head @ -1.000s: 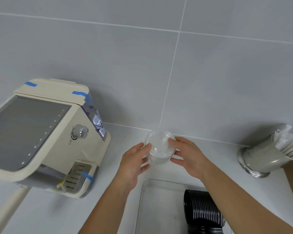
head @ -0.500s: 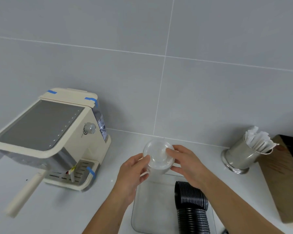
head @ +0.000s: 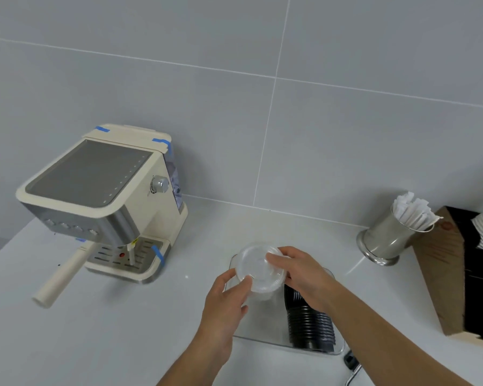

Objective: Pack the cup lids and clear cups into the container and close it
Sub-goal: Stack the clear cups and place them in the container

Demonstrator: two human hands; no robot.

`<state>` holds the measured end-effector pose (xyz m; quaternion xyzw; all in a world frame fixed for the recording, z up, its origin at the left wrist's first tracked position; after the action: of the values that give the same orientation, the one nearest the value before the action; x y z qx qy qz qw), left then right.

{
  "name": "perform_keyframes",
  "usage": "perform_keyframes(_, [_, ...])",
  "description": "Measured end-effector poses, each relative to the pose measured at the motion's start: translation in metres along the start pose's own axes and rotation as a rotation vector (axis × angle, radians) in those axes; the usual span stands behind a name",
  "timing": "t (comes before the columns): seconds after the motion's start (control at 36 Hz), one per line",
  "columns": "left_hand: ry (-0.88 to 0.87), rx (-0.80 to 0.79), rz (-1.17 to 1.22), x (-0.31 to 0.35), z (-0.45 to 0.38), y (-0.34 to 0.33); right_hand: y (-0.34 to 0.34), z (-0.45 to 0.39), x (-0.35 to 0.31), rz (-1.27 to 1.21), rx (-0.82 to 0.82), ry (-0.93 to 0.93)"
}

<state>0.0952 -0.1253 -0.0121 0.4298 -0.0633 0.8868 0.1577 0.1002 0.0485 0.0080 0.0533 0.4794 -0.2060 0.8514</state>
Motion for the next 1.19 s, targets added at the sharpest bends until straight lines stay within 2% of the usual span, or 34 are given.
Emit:
perform_keyframes(0.22, [0.104, -0.020, 0.008, -0.035, 0.010, -0.014, -0.007, -0.008, 0.028, 0.089, -0.001, -0.094])
perform_keyframes(0.53, [0.189, -0.031, 0.029, -0.044, -0.001, -0.018, -0.018, -0.028, 0.054, -0.012, 0.024, -0.231])
perform_keyframes(0.78, [0.323, -0.007, 0.140, -0.046, 0.001, -0.018, -0.019, -0.043, 0.071, 0.143, 0.006, -0.243])
perform_keyframes(1.19, [0.408, 0.003, 0.252, -0.051, -0.001, -0.014, -0.021, -0.050, 0.083, 0.109, -0.004, -0.283])
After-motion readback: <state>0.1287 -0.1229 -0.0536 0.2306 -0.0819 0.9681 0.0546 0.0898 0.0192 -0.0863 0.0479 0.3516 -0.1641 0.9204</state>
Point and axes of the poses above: each hand's wrist, its own z-axis away from the middle knuckle, its own y-axis out of the back of the hand, x = y × z, the point moved 9 cm from there along -z, towards the middle knuckle, and after that the axes turned 14 degrees about -z, right-handed, at the moved point
